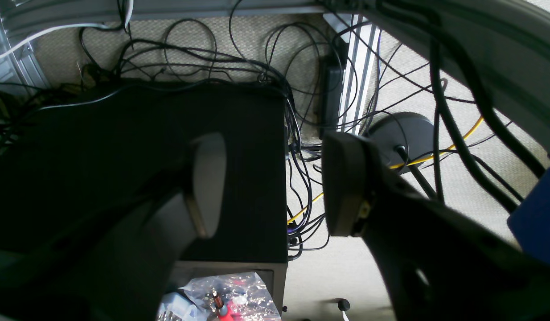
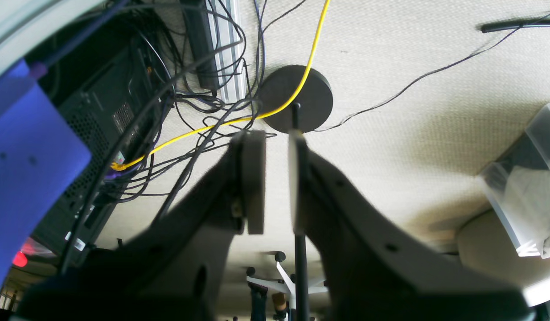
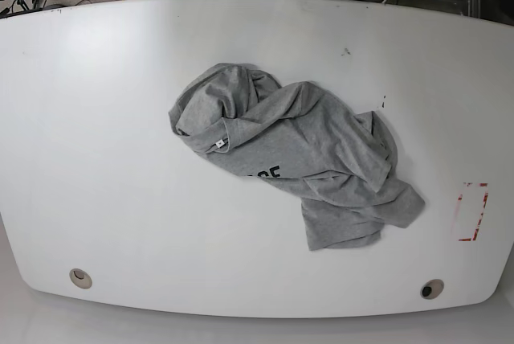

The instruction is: Fold the T-shirt properly

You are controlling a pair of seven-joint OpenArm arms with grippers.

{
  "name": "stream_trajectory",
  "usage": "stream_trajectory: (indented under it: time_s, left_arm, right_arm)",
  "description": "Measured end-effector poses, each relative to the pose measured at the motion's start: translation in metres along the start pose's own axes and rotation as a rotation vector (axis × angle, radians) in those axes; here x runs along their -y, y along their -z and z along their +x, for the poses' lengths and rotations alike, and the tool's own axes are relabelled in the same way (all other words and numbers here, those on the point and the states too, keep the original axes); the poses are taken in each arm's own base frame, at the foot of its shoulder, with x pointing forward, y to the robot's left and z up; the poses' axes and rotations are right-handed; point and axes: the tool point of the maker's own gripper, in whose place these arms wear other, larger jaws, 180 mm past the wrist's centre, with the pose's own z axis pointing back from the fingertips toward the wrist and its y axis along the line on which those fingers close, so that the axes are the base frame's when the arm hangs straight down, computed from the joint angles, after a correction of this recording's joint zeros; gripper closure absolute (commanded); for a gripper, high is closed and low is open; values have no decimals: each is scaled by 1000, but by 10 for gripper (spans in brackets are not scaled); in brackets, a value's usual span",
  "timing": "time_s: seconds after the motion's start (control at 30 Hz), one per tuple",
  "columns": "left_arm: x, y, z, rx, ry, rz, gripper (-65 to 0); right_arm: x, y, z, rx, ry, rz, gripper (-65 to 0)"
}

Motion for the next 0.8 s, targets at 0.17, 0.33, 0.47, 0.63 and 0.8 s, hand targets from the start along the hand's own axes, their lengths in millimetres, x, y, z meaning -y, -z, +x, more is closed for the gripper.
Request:
stream_trajectory:
  time_s: [0.17, 0.33, 0.47, 0.63, 0.8]
  left_arm:
    - [0, 0, 3, 7, 0, 0, -318]
    - [-2, 0, 2, 6, 0, 3, -317]
    - [-2, 0, 1, 3, 0, 3, -317]
    - [-2, 0, 2, 6, 0, 3, -317]
    - [-2, 0, 6, 14, 0, 4, -315]
  right_arm:
    - [0, 0, 1, 2, -1, -1, -82]
    - [1, 0, -2, 1, -4, -2, -83]
    - [1, 0, -4, -2, -4, -3, -81]
    - [-3, 0, -5, -4, -3, 2, -81]
    - [-3, 0, -5, -4, -4, 3, -80]
